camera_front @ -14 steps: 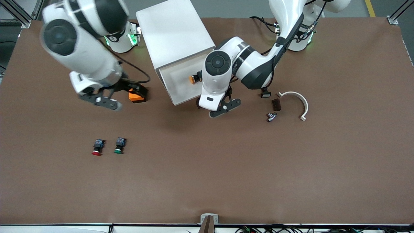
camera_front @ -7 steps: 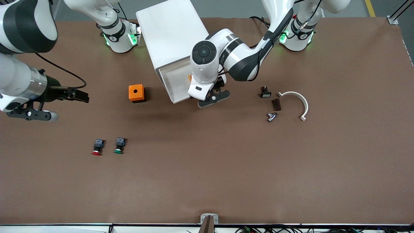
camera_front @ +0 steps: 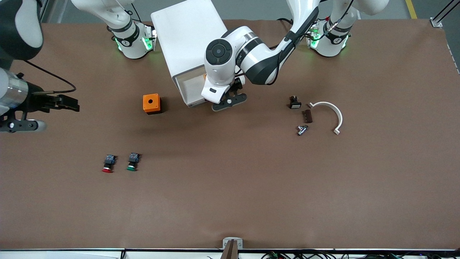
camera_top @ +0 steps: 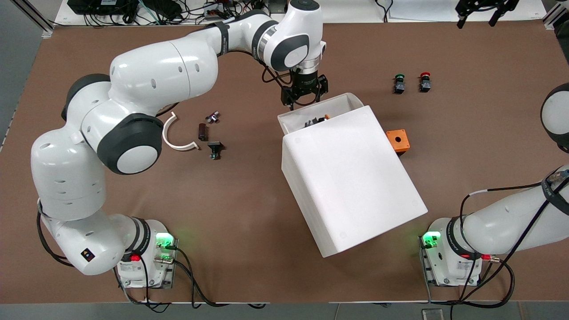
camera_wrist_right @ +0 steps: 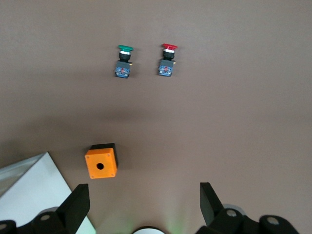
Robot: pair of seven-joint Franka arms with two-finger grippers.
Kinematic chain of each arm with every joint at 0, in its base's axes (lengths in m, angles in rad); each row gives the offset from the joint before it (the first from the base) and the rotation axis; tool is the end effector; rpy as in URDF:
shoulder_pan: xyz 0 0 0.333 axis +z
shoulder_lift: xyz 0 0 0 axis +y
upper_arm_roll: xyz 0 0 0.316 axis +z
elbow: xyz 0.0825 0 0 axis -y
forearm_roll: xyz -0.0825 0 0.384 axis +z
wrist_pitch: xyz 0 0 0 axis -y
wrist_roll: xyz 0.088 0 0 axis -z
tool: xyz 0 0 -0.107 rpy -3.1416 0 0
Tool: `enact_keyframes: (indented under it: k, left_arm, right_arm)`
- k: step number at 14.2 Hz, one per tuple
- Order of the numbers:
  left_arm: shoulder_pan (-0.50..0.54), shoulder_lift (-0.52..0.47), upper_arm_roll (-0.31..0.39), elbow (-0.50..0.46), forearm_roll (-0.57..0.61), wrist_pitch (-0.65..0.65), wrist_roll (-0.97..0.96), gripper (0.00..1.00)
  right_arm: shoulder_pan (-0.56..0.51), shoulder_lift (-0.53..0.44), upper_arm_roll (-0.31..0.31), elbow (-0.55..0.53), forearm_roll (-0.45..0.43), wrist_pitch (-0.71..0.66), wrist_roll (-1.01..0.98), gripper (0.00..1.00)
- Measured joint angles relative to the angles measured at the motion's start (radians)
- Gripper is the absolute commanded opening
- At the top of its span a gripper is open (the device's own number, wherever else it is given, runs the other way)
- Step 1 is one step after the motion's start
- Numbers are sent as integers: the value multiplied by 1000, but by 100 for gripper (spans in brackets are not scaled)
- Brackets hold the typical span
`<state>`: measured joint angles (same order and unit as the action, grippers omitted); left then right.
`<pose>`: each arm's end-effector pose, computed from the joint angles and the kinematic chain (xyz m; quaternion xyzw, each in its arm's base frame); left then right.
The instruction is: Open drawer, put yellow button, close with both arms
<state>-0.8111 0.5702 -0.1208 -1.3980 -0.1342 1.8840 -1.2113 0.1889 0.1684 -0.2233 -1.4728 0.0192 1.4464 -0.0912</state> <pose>0.4250 -0.5623 0.3714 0.9801 0.1694 -0.1032 0.0105 0.5879 -0.0075 0.5662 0.9950 0.0283 -0.0956 0.0030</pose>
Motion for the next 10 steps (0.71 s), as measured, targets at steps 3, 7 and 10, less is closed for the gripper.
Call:
enact_keyframes:
  k: [3,7,10]
  left_arm:
    - [0,0,-19,-7,-31,0,0,100]
    - [0,0,-52,-19,-50,0,0,100]
    - [0,0,-74,-34,-96,-1,0,100]
  right_arm:
    - [-32,0,-1,9,0,0,-26,100]
    - [-37,0,-1,17,-1,2,-26,100]
    - [-39,0,-1,59,-1,-3,-26,100]
